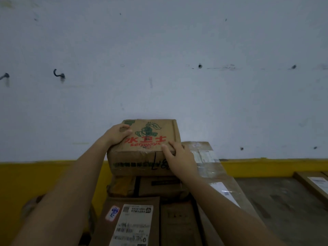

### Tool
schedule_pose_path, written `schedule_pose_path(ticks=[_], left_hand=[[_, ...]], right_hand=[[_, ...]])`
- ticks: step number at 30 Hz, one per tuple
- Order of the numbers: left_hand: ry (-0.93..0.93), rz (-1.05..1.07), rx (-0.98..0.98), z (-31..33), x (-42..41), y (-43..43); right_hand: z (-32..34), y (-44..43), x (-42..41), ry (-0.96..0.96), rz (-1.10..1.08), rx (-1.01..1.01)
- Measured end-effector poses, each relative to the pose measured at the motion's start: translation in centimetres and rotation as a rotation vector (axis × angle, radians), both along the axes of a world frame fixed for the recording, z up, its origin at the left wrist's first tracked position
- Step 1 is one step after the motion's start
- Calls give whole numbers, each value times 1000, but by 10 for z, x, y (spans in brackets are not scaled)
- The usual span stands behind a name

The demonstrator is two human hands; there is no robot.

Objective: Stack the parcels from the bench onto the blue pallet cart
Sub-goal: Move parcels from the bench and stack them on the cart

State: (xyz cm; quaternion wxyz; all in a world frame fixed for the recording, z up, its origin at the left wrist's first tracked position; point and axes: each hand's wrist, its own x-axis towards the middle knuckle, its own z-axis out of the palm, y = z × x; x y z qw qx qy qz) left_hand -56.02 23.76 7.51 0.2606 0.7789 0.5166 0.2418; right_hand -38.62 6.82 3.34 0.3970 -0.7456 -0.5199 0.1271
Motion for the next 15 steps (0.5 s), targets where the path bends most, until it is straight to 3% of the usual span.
schedule_pose_path(ticks=[15], left_hand=[[149,14,65,-7,14,29]], right_hand=[[-3,22,11,30,3,-26]])
